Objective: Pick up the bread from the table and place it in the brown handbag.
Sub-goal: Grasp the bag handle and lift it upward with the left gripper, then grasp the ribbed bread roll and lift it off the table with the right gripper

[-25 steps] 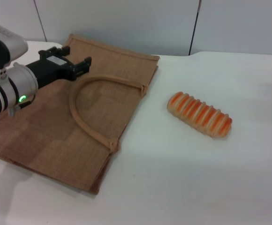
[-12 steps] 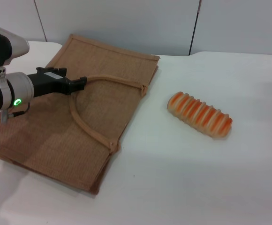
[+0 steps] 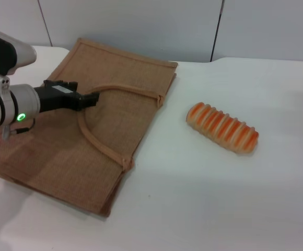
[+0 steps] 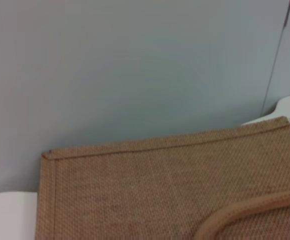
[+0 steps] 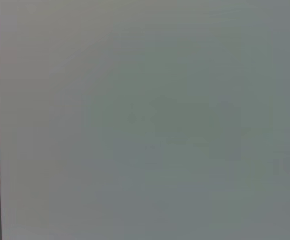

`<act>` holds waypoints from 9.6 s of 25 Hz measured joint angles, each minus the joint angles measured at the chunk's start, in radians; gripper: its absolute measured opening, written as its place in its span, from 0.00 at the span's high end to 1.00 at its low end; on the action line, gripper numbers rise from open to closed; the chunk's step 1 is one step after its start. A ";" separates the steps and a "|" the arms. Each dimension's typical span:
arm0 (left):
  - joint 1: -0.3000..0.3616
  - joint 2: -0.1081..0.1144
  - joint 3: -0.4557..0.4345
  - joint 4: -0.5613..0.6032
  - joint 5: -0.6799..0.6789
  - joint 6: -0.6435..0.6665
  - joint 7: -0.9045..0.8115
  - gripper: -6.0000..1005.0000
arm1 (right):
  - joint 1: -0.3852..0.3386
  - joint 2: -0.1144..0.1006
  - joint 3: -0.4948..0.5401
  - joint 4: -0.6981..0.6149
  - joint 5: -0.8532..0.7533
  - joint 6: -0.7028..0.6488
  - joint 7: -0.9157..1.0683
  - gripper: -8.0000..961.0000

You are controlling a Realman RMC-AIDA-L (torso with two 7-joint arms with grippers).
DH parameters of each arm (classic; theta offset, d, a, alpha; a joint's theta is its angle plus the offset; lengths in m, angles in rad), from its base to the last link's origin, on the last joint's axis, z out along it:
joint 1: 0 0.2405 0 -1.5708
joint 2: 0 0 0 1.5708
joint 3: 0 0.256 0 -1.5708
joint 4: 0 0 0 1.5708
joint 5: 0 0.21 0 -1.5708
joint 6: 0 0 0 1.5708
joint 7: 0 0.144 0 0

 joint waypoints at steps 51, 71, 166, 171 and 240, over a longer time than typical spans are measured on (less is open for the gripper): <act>-0.101 0.023 -0.023 -0.188 0.054 0.022 -0.061 0.42 | -0.023 0.002 0.000 -0.002 0.000 -0.086 0.059 0.14; -0.114 0.021 -0.023 -0.168 0.060 0.015 -0.090 0.61 | -0.023 0.000 0.000 0.000 0.000 -0.078 0.060 0.14; -0.159 0.045 -0.299 0.735 0.703 -0.755 -0.634 0.88 | -0.036 -0.062 0.125 -0.796 -0.883 0.984 0.599 0.14; -0.157 0.042 -0.302 0.737 0.703 -0.755 -0.633 0.88 | -0.115 -0.042 0.214 -0.795 -0.842 0.798 0.619 0.14; -0.167 0.051 -0.308 0.731 0.705 -0.783 -0.631 0.88 | 0.170 -0.005 0.721 -0.616 -3.015 -0.132 2.042 0.14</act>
